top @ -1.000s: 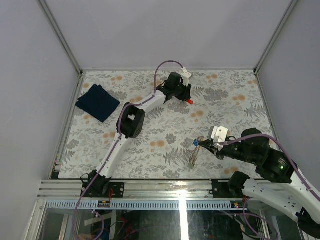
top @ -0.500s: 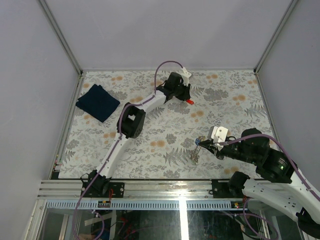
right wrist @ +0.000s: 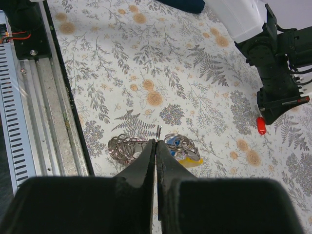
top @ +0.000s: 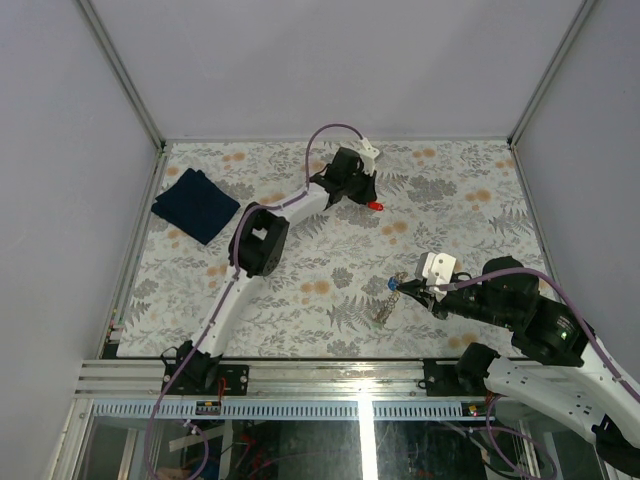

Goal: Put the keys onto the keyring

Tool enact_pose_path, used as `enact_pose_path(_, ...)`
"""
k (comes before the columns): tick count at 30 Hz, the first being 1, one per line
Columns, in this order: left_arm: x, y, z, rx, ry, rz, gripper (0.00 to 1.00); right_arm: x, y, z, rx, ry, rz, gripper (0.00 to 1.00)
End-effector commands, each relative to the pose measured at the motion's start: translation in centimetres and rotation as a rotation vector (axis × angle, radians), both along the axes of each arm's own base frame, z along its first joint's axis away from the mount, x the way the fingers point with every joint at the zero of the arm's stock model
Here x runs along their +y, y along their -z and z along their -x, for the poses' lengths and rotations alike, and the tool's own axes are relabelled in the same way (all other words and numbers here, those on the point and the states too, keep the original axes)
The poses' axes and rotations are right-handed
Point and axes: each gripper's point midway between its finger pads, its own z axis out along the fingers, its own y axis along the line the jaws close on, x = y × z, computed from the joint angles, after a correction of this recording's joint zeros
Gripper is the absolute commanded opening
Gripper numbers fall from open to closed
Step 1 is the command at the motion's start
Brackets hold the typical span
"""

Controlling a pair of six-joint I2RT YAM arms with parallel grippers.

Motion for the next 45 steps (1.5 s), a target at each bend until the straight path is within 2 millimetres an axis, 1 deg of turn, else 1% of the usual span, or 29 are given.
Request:
enact_pose_path(1,-0.5,-7.3,-0.5,-0.133,0.02,0.1,0.0,0.7,-2.7,-0.1,-0.061,-0.015,-0.089,0.0)
enact_pose_path(3,-0.3,-8.7,0.2,-0.146,0.026,0.11,0.0,0.7,-2.6,-0.1,-0.06,-0.016,-0.089,0.0)
enact_pose_path(4,-0.1,-8.6,0.9,-0.135,0.027,0.108,0.0,0.7,-2.6,-0.1,-0.059,-0.016,-0.09,0.0)
enact_pose_path(7,0.4,-9.8,2.8,-0.138,0.031,0.118,0.0,0.7,-2.8,-0.1,-0.062,-0.018,-0.098,0.0)
enact_pose_path(11,1.4,-10.3,6.5,-0.111,0.033,0.124,0.0,0.7,-3.0,0.1,-0.063,-0.022,-0.107,0.0)
enact_pose_path(13,1.6,-9.9,9.3,-0.076,0.049,0.114,0.0,0.7,-3.2,0.1,-0.063,-0.022,-0.112,0.0)
enact_pose_path(14,1.6,-10.6,10.8,-0.078,0.057,0.11,0.0,0.7,-3.2,0.2,-0.062,-0.023,-0.113,0.0)
enact_pose_path(16,1.6,-10.2,14.1,-0.053,0.073,0.079,0.0,0.7,-3.2,0.2,-0.062,-0.025,-0.115,0.0)
enact_pose_path(23,2.7,-7.8,25.0,0.072,0.083,0.006,0.0,0.6,-3.5,0.5,-0.056,-0.031,-0.125,0.0)
enact_pose_path(26,3.5,-6.2,29.2,0.136,0.102,-0.033,0.0,0.6,-3.6,0.8,-0.042,-0.035,-0.13,0.0)
enact_pose_path(27,3.9,-5.3,31.0,0.167,0.117,-0.05,0.0,0.6,-3.6,0.9,-0.038,-0.038,-0.133,0.0)
enact_pose_path(30,4.7,-4.2,34.0,0.228,0.133,-0.041,0.0,0.7,-3.6,1.2,-0.017,-0.043,-0.141,0.0)
enact_pose_path(31,4.9,-4.0,34.5,0.242,0.134,-0.027,0.0,0.7,-3.5,1.2,-0.011,-0.045,-0.143,0.0)
enact_pose_path(33,5.2,-3.5,35.0,0.256,0.129,-0.018,0.0,0.9,-3.4,1.3,-0.001,-0.048,-0.144,0.0)
enact_pose_path(35,5.5,-3.0,34.9,0.255,0.117,-0.031,0.0,1.0,-3.2,1.3,0.01,-0.049,-0.142,0.0)
enact_pose_path(38,5.8,-2.2,34.0,0.239,0.085,-0.051,0.0,1.2,-2.8,1.2,0.025,-0.048,-0.134,0.0)
enact_pose_path(45,5.6,-1.9,31.1,0.198,0.03,-0.03,0.0,1.3,-2.1,1.0,0.047,-0.039,-0.126,0.0)
